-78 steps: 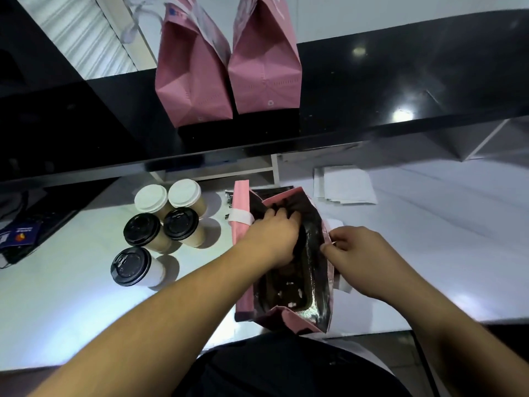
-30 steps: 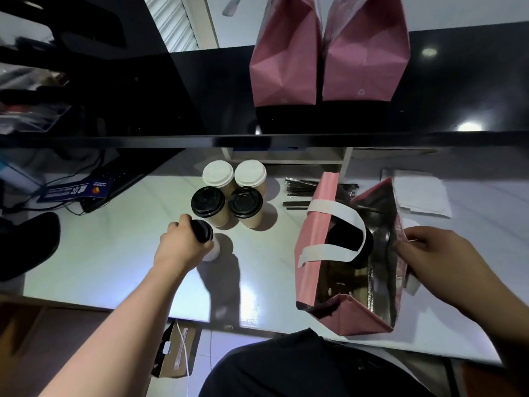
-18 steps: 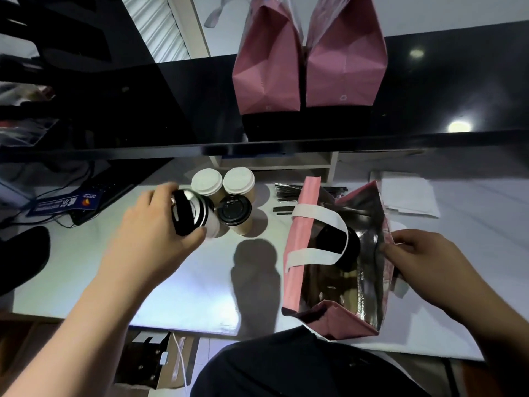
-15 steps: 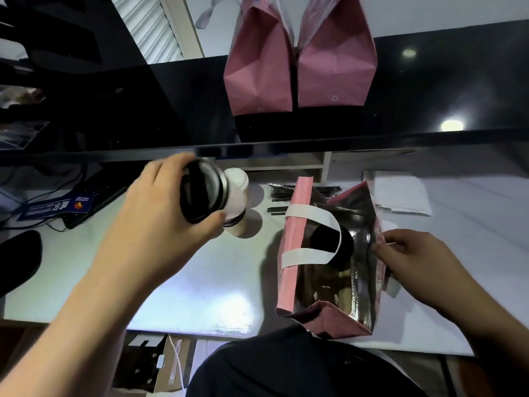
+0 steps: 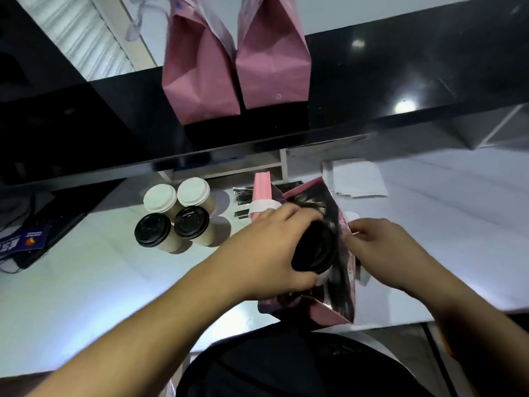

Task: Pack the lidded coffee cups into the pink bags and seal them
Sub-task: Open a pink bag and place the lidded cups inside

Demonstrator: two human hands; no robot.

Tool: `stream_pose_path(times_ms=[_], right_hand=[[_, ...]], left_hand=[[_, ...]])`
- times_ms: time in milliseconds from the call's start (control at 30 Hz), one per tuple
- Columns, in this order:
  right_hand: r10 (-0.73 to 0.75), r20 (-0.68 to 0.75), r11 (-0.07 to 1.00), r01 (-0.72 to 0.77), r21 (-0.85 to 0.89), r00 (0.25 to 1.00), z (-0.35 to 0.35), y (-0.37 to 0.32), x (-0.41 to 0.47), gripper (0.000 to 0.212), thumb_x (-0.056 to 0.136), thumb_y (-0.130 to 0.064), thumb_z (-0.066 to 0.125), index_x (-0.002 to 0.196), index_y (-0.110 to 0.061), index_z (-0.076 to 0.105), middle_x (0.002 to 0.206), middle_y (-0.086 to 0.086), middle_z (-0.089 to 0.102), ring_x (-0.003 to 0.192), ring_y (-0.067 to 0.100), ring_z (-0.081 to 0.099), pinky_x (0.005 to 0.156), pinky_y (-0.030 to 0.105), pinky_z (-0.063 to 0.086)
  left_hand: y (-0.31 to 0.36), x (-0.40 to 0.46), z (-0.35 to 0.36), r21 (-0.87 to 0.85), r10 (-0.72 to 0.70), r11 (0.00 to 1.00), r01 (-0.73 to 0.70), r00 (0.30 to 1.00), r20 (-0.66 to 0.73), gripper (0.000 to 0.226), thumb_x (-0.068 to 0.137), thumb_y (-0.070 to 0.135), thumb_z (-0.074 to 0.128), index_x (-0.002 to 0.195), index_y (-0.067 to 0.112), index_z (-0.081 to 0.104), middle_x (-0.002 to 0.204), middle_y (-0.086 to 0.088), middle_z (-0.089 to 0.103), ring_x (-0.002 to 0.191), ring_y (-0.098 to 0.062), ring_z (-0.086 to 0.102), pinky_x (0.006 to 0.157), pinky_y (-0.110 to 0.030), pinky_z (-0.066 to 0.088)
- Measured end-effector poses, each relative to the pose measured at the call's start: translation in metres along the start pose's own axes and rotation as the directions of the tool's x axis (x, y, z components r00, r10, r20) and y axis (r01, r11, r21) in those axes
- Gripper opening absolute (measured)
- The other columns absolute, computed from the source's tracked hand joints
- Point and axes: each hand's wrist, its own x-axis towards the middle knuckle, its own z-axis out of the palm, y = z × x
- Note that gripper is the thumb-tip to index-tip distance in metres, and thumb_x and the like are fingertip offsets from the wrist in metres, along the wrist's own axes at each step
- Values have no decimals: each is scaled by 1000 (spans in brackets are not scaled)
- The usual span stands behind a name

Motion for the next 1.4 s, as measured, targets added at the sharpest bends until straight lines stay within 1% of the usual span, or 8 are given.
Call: stream_pose_path(times_ms=[200, 367, 500, 733, 1033, 1200, 1300, 1400], right_hand=[[-15, 11, 999, 16, -32, 1000, -1, -5, -2, 30, 98, -34, 53, 85, -11, 69, 67, 4, 70, 59, 21, 60, 53, 40, 47], [-60, 11, 997, 60, -41, 998, 1, -5, -3, 32, 98, -33, 52, 84, -8, 66, 67, 8, 69, 63, 27, 61, 61, 46, 50], [-61, -4, 997, 60, -41, 998, 3, -4, -2, 32, 95, -30, 52, 75, -6, 55, 62, 12, 59, 54, 23, 46, 54, 41, 41], [-58, -18, 998, 58, -32, 998, 3, -6, -4, 31, 93, -25, 53, 74, -2, 45, 62, 15, 51, 51, 16, 32, 53, 36, 30], [-48, -18, 998, 47, -43, 999, 0, -8, -2, 31, 95, -23, 53, 76, 1, 51, 60, 14, 53, 53, 18, 36, 55, 36, 32], [-27, -10, 999, 27, -33, 1000, -1, -10, -2, 30, 97, -24, 53, 79, 0, 57, 62, 13, 58, 57, 24, 42, 57, 40, 39], [-11, -2, 999, 11, -32, 1000, 1, -14, -2, 30, 97, -24, 52, 85, 2, 59, 66, 16, 63, 71, 37, 54, 65, 47, 48], [7, -19, 998, -8, -63, 1000, 4, -16, -1, 29, 95, -24, 52, 81, 1, 57, 61, 12, 61, 64, 34, 49, 61, 45, 45]], left_hand=[[-16, 24, 46, 184, 24, 981, -56, 984, 174, 79, 76, 59, 76, 143, 36, 39, 135, 9, 53, 118, -21, 57, 95, -40, 54], [-26, 31, 67, 235, 26, 968, -91, 963, 268, 87, 72, 44, 85, 147, 29, 42, 132, 4, 55, 114, -25, 59, 93, -40, 55], [-24, 28, 78, 236, 57, 963, -127, 958, 282, 89, 71, 37, 86, 147, 26, 43, 130, 4, 54, 117, -24, 50, 102, -36, 48], [-25, 25, 81, 202, 73, 971, -125, 966, 249, 95, 71, 29, 87, 152, 26, 38, 135, 5, 47, 115, -24, 48, 100, -34, 48], [-25, 29, 86, 213, 122, 962, -171, 966, 226, 76, 80, 24, 77, 148, 28, 43, 129, 6, 53, 115, -21, 46, 92, -39, 53], [-34, 28, 91, 167, 109, 973, -162, 952, 286, 84, 80, 27, 81, 152, 32, 38, 138, 7, 49, 120, -21, 43, 94, -39, 53], [-36, 26, 99, 188, 163, 956, -224, 943, 290, 74, 90, 15, 68, 154, 32, 35, 142, 6, 46, 123, -22, 43, 93, -42, 54], [-36, 23, 105, 210, 205, 939, -273, 933, 296, 63, 96, 11, 57, 152, 30, 37, 141, 6, 46, 122, -23, 44, 88, -44, 56]])
